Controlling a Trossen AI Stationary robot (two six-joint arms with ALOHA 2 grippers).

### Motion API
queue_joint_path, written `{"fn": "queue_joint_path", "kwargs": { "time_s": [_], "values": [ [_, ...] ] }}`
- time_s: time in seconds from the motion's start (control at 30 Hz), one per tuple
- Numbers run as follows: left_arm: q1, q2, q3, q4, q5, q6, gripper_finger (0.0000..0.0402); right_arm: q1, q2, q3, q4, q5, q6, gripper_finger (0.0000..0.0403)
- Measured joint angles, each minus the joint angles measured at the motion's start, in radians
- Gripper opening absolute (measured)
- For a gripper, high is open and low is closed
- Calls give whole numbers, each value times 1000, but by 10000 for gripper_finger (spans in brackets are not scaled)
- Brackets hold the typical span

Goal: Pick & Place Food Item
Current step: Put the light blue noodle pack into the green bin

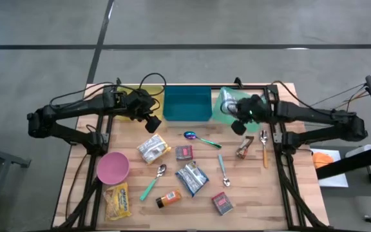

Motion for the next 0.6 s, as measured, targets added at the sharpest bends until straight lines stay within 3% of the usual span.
{"fn": "queue_joint_path", "kwargs": {
  "time_s": [0.27,0.6],
  "values": [
    [0,0,0,0,0,-3,344,-220,118,-18,35,-144,-230,8],
    [0,0,0,69,-20,-20,344,-241,225,-90,119,-146,-287,8]
  ]
}}
